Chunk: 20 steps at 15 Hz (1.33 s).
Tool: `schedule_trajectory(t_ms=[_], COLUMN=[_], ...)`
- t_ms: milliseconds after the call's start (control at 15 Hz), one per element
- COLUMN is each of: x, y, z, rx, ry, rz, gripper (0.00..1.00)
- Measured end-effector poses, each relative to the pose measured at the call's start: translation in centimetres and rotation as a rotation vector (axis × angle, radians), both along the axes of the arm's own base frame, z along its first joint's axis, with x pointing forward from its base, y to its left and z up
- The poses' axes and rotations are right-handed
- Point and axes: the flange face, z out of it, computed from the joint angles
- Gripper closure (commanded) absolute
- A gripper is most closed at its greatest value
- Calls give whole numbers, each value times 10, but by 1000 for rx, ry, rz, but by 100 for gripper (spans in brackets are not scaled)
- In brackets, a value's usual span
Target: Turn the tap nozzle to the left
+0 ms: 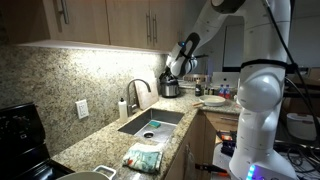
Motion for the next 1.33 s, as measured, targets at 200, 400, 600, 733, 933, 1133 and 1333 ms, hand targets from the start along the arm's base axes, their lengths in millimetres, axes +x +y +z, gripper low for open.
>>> schedule_trajectory(t_ms=[200, 400, 600, 733, 933, 1133, 1333], x=[10, 24, 38, 38, 38, 38, 31], y=[-6, 12, 29, 28, 26, 27, 20], z=[-3, -14, -16, -14, -13, -17, -32], rx=[-45, -56, -36, -39, -40, -30, 1], ry=[-67, -116, -124, -127, -128, -116, -99], rz=[23, 86, 116, 117, 113, 111, 104], gripper=[0, 0, 0, 0, 0, 0, 0])
